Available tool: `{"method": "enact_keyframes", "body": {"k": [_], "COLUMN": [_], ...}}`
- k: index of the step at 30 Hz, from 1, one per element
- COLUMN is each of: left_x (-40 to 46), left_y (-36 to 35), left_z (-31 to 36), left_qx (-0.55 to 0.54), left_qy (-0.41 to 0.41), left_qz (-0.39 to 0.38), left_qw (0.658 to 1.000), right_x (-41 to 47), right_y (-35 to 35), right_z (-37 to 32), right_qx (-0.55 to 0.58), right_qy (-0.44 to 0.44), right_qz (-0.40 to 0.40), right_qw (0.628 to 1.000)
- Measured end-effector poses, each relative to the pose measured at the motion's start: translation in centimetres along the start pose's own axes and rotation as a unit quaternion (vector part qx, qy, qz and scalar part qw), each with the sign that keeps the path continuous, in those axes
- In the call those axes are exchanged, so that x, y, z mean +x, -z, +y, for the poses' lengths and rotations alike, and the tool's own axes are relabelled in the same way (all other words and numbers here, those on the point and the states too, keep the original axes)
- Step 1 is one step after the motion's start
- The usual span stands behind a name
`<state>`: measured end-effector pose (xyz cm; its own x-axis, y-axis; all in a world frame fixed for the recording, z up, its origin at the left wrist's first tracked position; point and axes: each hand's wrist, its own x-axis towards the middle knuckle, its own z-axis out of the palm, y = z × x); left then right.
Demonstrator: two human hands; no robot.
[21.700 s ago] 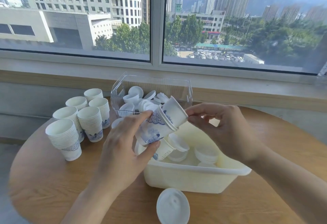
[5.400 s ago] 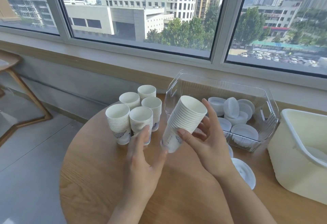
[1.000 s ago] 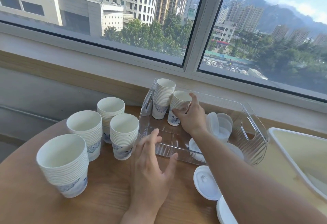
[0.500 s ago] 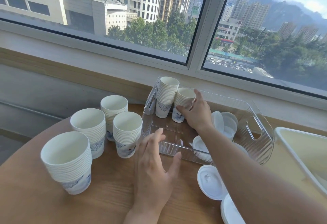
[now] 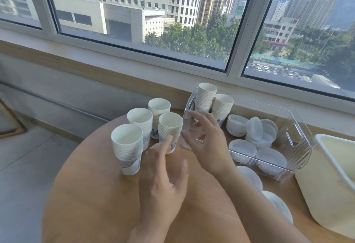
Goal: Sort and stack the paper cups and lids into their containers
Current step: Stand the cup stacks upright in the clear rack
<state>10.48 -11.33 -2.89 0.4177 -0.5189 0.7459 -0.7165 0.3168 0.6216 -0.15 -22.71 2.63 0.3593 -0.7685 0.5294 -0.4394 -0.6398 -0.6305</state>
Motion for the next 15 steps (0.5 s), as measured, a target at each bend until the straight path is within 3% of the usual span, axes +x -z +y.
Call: {"method": "enact_keyframes", "body": {"k": [3,7,12,15], "left_x": [-0.2,0.4,1.4,1.6], "left_y": [3.2,6.6,7.9,7.4], "left_z": [-0.2,-1.9,-5.2,-6.6], "left_qx": [0.04,0.072,0.038,0.017], "left_qy": [0.011,0.056,0.214,0.238], "left_qz": [0.063,0.105,0.004,-0.037], "left_qw": [0.997,0.99,0.976,0.97], "right_x": [-0.9,-0.9,-0.8,-1.0], "right_y": [-2.0,-3.3,-3.4,-3.4], "right_z": [-0.2,-0.5,-0.5,-0.5], "right_qx": [-0.022,-0.032,-0.039,-0.035], "right_qy": [-0.009,-0.02,-0.026,-0.034], "right_qz": [-0.047,-0.033,-0.011,-0.016], "right_qw": [0.999,0.999,0.999,0.999]}}
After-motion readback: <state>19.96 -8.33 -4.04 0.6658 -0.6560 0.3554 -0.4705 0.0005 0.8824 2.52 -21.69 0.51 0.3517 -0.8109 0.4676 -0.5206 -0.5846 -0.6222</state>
